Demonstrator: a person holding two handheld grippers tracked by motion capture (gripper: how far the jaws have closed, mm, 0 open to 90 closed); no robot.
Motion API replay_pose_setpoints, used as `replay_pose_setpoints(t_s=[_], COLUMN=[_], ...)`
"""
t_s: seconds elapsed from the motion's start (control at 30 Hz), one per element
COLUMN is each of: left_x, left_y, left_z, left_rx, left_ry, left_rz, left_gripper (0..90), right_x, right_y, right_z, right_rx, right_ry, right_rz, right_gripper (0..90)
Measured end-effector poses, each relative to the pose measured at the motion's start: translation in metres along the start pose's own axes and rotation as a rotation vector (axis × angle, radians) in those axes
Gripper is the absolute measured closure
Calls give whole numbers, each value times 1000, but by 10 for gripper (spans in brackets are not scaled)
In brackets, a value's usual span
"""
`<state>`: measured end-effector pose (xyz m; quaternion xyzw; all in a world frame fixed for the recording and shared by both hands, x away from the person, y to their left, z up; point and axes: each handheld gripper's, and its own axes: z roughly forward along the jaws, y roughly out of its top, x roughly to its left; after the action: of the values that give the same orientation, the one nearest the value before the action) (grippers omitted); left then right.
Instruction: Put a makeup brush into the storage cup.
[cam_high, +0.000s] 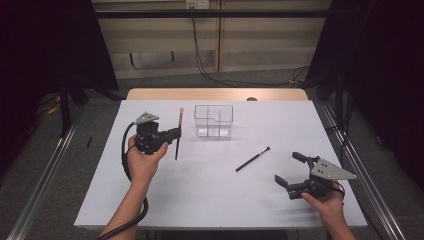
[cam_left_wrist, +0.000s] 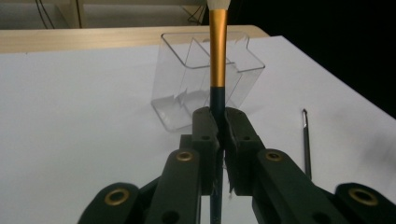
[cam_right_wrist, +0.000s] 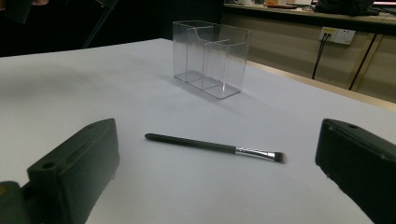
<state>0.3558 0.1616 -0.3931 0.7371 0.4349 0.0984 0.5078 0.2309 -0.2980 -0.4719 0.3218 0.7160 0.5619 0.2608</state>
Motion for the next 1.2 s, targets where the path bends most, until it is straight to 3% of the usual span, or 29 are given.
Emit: replay_pose_setpoints(t_s=[0.73, 1.2], left_x=[-5, -4], left_y=[8, 13], left_z=[13, 24], left_rx=[-176, -248], left_ry=[-6, -20], left_rz=[43, 48], left_gripper=[835, 835], right_x=[-1, -1], right_y=[-1, -1], right_z=[0, -1], right_rx=[2, 4], right_ry=[4, 2], right_rz=[0, 3], right_gripper=[0, 0])
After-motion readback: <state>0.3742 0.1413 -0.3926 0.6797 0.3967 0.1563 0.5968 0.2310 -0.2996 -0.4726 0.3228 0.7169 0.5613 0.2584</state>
